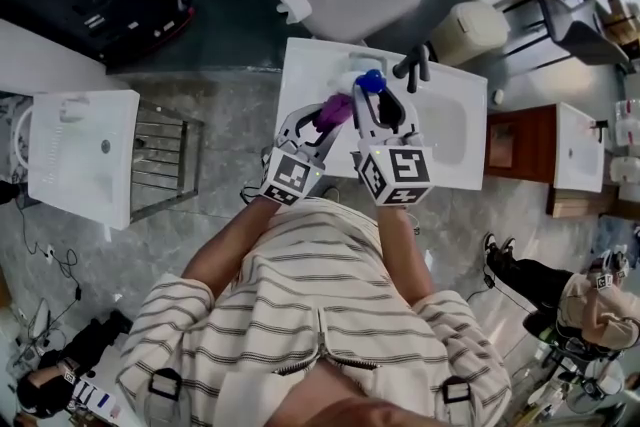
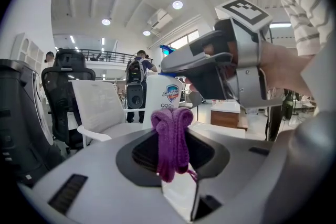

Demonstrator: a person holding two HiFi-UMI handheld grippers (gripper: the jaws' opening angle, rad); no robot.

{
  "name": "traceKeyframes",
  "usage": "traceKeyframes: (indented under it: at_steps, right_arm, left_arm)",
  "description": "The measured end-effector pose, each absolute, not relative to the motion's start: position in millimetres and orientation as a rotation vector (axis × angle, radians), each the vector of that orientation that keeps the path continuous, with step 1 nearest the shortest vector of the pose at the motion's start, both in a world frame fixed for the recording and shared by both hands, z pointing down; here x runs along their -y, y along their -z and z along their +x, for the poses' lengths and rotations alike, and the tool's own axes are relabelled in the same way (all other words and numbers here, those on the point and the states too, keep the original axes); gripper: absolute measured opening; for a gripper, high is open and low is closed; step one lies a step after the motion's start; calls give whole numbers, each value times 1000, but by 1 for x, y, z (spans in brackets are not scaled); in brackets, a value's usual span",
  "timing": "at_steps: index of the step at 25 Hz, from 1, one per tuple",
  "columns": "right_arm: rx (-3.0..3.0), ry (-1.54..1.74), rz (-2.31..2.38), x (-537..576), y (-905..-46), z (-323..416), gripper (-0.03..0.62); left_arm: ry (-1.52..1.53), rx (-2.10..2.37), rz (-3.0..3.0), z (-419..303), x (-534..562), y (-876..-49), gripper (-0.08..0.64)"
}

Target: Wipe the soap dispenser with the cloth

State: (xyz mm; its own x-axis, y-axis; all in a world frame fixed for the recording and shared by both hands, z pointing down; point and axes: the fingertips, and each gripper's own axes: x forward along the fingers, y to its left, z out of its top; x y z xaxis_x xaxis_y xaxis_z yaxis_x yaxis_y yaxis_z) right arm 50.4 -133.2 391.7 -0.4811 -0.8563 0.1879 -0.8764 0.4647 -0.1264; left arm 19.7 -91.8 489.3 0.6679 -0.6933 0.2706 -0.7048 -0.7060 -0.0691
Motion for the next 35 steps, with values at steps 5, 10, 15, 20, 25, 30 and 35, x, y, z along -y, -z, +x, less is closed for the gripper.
traceKeyframes:
  at_steps: [5,10,15,20,25,30,35]
  right_arm:
    - [2604,-312,1545,135,-394,51,132]
    - [2607,-295,1526,134,-395,51,132]
    - [2632,-296,1510,133,-391,56,132]
    - [2663,-314,1454,131,-392,61,132]
    - [2694,-333,1381,126,-394,57,133]
    - [2728,-325,1307,121,-392,55,132]
    - [2802,-275,1189,111,-386,51,133]
  left_arm:
    - [-359,1200,2802,11,94,-481,115]
    - [-283,1195,2805,1,96,-471,115]
    - [-219,1155,2836,-5,100,-460,115]
    - [-182,1090,2894,-10,108,-453,117]
    - [-158,980,2962,-11,113,-444,117]
    - [-149,853,3021,-12,111,-440,117]
    - [-108,717,3047,-9,107,-436,117]
